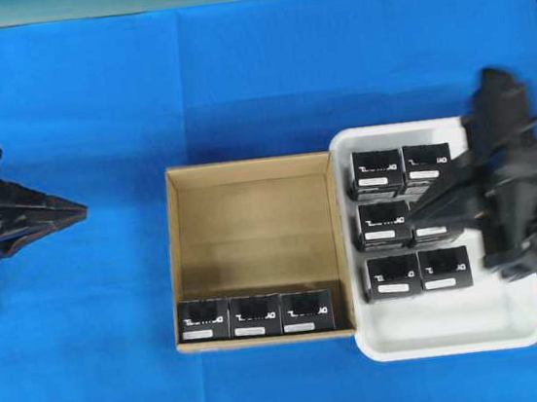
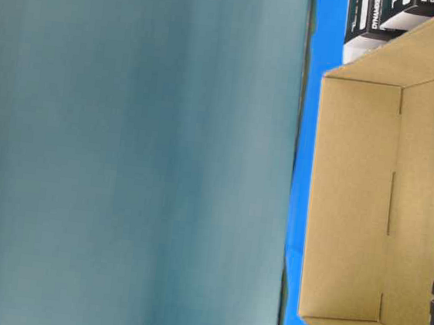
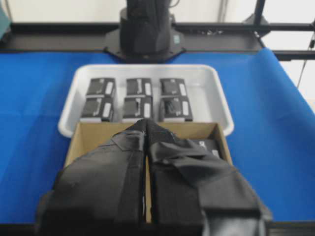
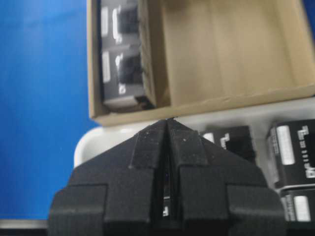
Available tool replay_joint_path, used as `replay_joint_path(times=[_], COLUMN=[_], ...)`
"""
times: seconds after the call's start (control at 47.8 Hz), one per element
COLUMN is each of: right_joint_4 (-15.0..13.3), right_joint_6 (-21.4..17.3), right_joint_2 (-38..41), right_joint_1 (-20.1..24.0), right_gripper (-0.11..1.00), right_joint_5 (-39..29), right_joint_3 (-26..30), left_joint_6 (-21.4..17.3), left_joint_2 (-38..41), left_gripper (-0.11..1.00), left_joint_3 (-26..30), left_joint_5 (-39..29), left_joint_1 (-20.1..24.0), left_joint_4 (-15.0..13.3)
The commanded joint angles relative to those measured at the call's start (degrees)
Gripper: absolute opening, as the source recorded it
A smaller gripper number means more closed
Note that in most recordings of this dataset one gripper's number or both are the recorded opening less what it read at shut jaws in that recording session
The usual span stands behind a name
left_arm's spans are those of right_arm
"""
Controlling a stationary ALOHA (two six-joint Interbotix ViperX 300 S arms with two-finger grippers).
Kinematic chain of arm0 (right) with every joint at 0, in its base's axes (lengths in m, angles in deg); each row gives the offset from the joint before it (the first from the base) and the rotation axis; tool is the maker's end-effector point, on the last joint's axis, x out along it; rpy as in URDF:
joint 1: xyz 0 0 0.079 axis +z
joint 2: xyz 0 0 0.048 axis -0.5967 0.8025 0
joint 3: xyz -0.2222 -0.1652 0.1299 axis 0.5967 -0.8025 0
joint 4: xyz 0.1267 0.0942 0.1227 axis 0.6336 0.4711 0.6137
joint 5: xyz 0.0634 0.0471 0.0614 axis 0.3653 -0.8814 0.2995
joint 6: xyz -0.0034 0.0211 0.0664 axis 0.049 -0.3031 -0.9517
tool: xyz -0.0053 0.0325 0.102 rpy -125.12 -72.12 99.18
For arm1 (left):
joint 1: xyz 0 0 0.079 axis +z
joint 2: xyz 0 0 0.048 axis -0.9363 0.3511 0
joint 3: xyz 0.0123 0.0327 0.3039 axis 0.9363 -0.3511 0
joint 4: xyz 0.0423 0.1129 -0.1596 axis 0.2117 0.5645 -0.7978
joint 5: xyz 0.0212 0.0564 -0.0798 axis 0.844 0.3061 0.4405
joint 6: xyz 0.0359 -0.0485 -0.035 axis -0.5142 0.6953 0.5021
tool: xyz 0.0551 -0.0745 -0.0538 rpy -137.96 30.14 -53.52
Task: Pick the box from inside the cardboard box.
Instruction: 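Swing the right gripper from its rest pose toward the cardboard box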
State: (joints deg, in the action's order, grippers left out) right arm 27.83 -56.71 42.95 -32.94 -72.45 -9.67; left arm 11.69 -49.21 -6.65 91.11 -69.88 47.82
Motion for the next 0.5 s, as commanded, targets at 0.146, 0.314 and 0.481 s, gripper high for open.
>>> replay_joint_path(times=[0.146,0.314,0.481], right_joint_4=[0.3,0.3,0.3], right_joint_6=[0.0,0.4,0.7], right_joint_2=[13.0,20.5,26.1], right_joint_1=[0.8,0.8,0.5], right_gripper=[0.04,0.04,0.04], right_joint_5=[-9.5,-16.0,-18.5], right_joint_3=[10.0,16.0,20.3], left_joint_6=[-0.2,-0.2,-0.1], left_joint_2=[0.4,0.5,0.5], left_gripper=[0.01,0.01,0.01], left_joint_3=[1.5,1.4,1.5], left_joint_5=[0.3,0.0,-2.4], left_joint_1=[-0.1,-0.1,-0.1], left_joint_4=[0.1,0.2,0.2])
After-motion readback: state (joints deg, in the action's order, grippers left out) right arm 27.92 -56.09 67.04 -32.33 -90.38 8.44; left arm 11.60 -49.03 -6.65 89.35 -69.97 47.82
